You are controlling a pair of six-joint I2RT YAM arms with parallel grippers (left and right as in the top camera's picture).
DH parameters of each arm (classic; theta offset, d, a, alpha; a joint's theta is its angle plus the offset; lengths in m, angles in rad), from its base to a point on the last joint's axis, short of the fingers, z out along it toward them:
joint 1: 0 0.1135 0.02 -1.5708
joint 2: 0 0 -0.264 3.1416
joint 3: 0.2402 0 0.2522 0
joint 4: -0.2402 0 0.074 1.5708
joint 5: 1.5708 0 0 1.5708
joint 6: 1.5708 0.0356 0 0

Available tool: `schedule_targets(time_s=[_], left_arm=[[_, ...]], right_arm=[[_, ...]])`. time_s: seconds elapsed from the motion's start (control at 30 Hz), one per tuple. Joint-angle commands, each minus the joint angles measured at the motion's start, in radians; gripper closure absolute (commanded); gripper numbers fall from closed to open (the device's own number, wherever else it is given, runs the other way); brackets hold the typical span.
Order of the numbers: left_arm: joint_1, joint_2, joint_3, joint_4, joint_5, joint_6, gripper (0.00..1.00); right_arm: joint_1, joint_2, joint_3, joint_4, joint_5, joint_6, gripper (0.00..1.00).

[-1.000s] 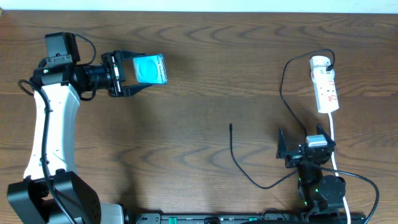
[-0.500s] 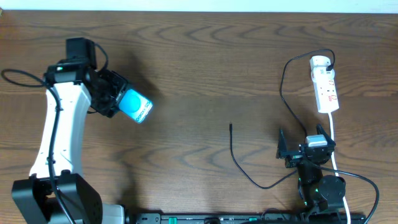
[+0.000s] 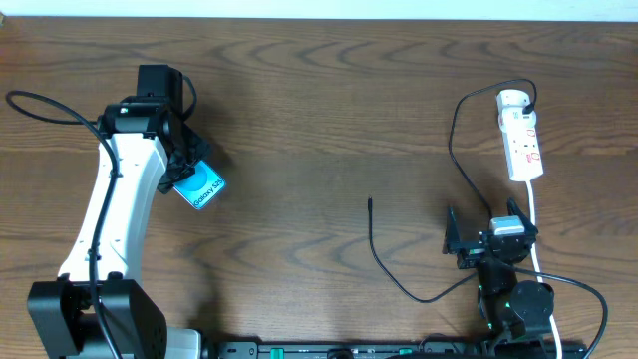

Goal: Plug charger to phone and switch on socket
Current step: 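Rotate the held phone to present its bottom edge rightward, then raise the right gripper and swing it toward the table center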

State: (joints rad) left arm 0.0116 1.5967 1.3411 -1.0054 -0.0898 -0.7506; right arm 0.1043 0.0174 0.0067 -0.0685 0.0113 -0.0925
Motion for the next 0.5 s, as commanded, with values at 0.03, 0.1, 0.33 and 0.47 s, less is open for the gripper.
schedule_targets(time_s=[0.03, 0.1, 0.33, 0.47], left_arm=[[-0.002, -0.014, -0.004, 0.000, -0.038, 0.013, 0.93], [-0.002, -0.014, -0.004, 0.000, -0.038, 0.013, 0.92], [-0.002, -0.014, -0.004, 0.000, -0.038, 0.013, 0.93], [-0.002, -0.014, -0.004, 0.000, -0.038, 0.013, 0.93]], right_arm=[[0.006, -0.003, -0.001, 0.012, 0.013, -0.020, 0.01], [0.006, -0.003, -0.001, 0.011, 0.013, -0.021, 0.01], [0.006, -0.003, -0.001, 0.040, 0.035, -0.021, 0.01], [0.006, -0.003, -0.001, 0.090, -0.050, 0.007, 0.01]])
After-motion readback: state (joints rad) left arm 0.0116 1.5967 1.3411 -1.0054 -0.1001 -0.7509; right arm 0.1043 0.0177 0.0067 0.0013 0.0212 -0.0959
